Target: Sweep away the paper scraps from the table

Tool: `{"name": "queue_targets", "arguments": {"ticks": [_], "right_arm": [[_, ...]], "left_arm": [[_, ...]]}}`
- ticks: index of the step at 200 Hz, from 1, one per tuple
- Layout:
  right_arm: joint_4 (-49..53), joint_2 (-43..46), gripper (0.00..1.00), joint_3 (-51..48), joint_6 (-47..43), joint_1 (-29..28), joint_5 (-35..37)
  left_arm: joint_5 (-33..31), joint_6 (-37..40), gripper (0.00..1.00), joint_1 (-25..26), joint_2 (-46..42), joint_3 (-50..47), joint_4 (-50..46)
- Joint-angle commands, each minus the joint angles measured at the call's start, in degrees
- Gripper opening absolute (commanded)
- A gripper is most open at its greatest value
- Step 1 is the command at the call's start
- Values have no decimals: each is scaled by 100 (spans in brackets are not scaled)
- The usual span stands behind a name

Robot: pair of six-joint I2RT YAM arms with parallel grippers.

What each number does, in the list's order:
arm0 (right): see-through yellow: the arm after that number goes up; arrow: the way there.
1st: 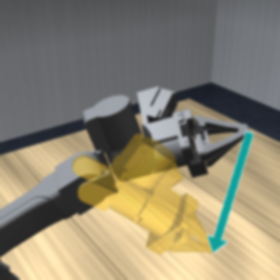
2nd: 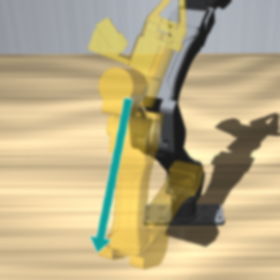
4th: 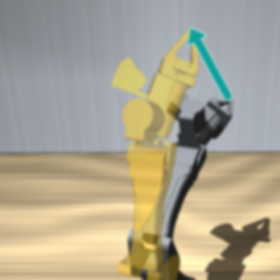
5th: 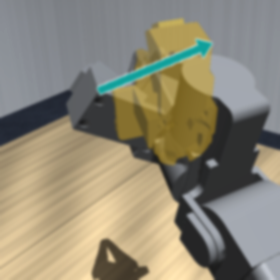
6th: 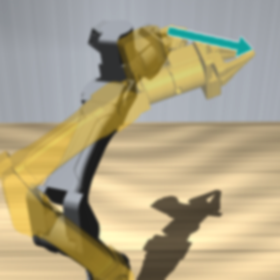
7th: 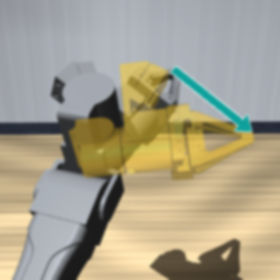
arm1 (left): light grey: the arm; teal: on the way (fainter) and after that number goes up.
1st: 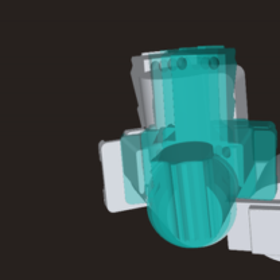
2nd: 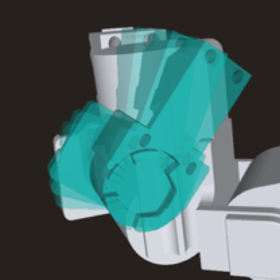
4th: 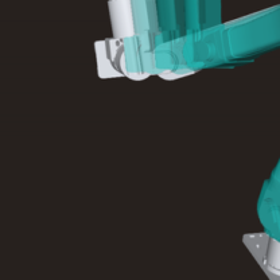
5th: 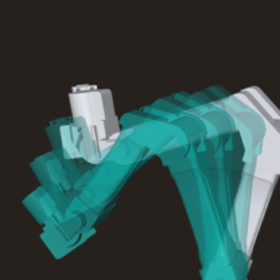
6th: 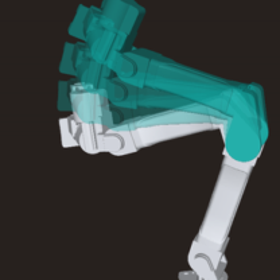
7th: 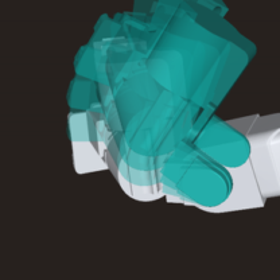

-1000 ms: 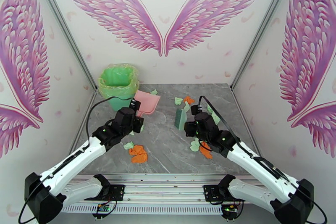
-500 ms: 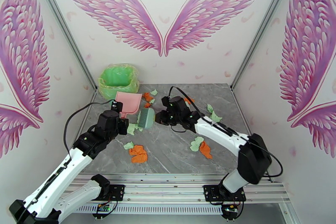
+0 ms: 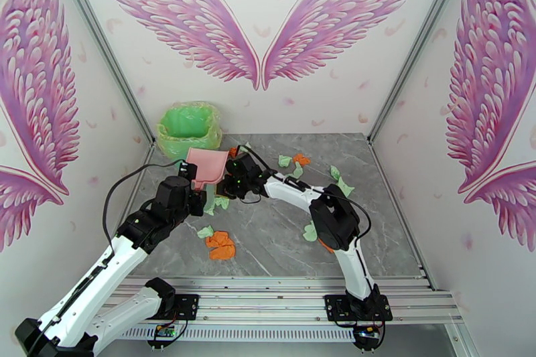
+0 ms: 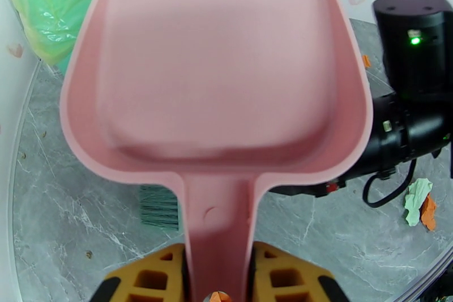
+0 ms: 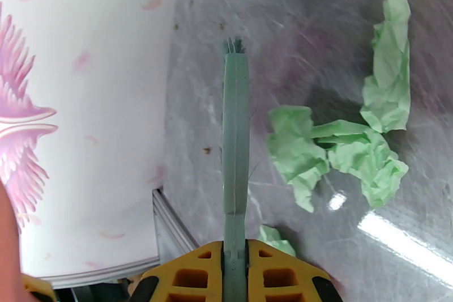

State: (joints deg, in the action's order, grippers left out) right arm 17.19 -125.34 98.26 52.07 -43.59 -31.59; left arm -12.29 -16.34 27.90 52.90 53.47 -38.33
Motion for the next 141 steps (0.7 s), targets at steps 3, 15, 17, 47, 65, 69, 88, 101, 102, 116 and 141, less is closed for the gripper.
{"name": "queue_targets", "arguments": {"ticks": [3,15,17,47,65,69,88,101,102,116,141], "right_arm": [[493,-121,0,235,-138,86,-63],[589,-119,0,137,-225,159,-25],[605,-113,0,116,-235,169,-23],[672,171,0,-509,-424,443,20],[660,507,0,-1061,-546,677,85],[655,594,0,-1191,-582,731,101],[672,1046,0,-1832,-746,1005,168],[712,1375,0,-2254,-857,1200,193],[718,1400,0,-2283,-870,1215,200],[783,1767,0,-2673,-1030,1431,239],[1078,2482,0,-3146,-1314,1769,337]], "left_arm": [[116,17,0,-32,-52,-142,87],[138,8,0,-32,-53,-162,122],[139,12,0,-33,-52,-157,123],[166,19,0,-32,-49,-146,115],[175,25,0,-32,-48,-155,120],[182,25,0,-30,-52,-153,125],[197,25,0,-35,-44,-170,141],[206,25,0,-42,-35,-171,150],[208,25,0,-40,-35,-171,145],[227,25,0,-39,-33,-171,145],[249,26,0,-44,-17,-162,157]]}}
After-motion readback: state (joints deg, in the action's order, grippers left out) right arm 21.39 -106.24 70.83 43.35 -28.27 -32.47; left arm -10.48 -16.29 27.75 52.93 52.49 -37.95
